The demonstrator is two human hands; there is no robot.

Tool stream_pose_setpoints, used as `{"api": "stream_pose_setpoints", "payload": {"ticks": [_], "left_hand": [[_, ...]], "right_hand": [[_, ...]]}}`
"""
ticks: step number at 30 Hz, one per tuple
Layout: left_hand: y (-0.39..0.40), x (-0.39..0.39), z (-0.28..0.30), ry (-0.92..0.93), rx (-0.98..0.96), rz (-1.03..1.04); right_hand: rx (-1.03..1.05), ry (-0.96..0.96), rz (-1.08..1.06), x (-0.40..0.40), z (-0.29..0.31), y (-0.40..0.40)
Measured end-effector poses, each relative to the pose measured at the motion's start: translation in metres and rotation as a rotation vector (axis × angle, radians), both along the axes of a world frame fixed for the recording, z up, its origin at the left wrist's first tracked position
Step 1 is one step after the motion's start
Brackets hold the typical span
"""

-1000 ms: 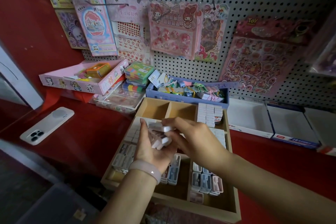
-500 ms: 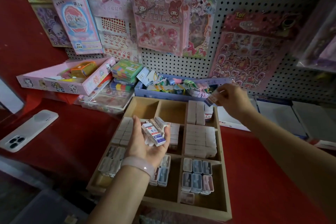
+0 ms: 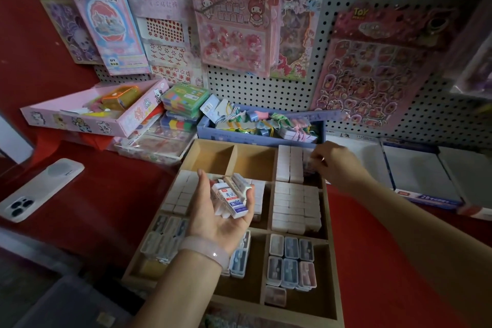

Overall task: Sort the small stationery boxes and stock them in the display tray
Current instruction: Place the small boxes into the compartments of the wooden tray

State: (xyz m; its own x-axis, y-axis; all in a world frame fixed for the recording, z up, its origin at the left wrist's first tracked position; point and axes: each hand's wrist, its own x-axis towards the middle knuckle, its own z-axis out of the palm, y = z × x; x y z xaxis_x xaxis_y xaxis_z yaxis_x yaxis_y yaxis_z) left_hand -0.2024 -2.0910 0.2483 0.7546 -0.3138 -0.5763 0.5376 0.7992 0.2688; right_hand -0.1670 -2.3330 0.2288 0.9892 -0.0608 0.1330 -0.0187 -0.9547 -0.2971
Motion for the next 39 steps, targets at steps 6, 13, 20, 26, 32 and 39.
{"api": "stream_pose_setpoints", "payload": {"ticks": [6,13,20,26,32,39], "left_hand": [[0.003,-0.003,0.000,-0.003,0.003,0.011],[0.000,-0.010,0.005,-0.006,-0.010,-0.006],[-0.011,-0.013,0.009,-0.077,0.008,-0.037],[-0.015,-0.014,0.014,-0.142,0.061,-0.095],[-0.017,-0.011,0.016,-0.060,0.030,-0.005],[-0.006,-0.017,0.016,0.025,0.001,0.025]], "right_hand": [[-0.056,-0.025,-0.031,0.002,-0.014,0.008],[-0.054,-0.090,-0.048,-0.002,-0.003,0.011],[0.341,-0.120,0.595,-0.035,0.041,0.088],[0.427,-0.007,0.648,-0.036,0.032,0.094],[0.820,-0.051,0.471,-0.050,0.052,0.086],[0.266,-0.046,-0.020,-0.030,0.053,-0.003]]}}
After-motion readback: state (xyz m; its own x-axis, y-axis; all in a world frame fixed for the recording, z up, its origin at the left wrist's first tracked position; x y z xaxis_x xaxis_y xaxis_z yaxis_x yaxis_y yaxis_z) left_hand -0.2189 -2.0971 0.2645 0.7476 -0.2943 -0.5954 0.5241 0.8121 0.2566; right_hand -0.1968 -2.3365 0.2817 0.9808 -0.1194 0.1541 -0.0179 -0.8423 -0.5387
